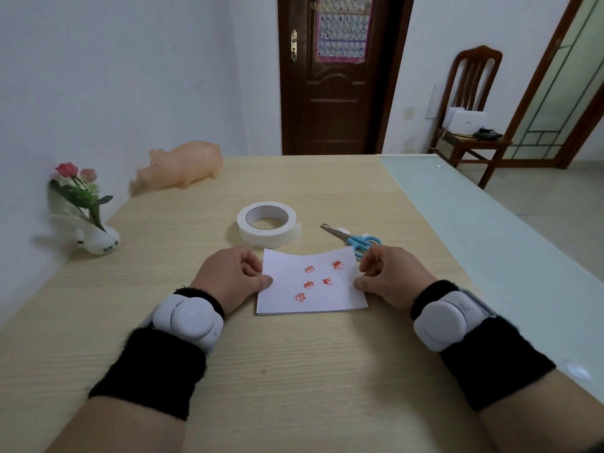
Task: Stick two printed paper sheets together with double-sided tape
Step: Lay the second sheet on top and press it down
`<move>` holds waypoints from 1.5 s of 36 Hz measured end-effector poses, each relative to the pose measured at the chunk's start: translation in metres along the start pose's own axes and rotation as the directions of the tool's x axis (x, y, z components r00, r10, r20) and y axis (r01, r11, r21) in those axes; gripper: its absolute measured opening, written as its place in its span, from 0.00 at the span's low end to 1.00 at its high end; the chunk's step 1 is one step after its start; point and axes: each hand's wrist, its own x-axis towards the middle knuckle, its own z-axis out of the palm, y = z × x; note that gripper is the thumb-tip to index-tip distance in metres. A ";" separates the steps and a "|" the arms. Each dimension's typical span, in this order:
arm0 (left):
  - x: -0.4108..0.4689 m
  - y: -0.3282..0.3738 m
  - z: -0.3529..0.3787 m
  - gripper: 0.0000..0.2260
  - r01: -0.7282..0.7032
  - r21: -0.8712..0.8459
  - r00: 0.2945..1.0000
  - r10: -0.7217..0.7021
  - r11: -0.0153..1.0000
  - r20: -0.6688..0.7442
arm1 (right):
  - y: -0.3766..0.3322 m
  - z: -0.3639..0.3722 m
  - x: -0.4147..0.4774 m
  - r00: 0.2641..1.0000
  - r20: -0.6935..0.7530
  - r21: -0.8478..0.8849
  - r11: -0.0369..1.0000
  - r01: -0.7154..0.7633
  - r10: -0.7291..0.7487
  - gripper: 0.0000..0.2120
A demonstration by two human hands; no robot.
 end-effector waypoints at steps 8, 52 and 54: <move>0.000 0.000 0.001 0.10 -0.002 0.036 1.000 0.002 0.999 0.006 | 0.000 0.000 0.000 1.000 -0.012 -0.027 1.000 0.004 -0.004 0.08; 0.000 0.001 0.001 0.11 -0.013 0.124 1.000 0.012 0.992 0.009 | -0.004 0.002 -0.003 0.999 -0.020 -0.061 0.998 0.030 -0.031 0.09; 0.000 0.001 0.001 0.11 -0.012 0.121 1.000 0.011 0.993 0.009 | -0.004 0.002 -0.003 0.999 -0.017 -0.068 0.997 0.031 -0.033 0.08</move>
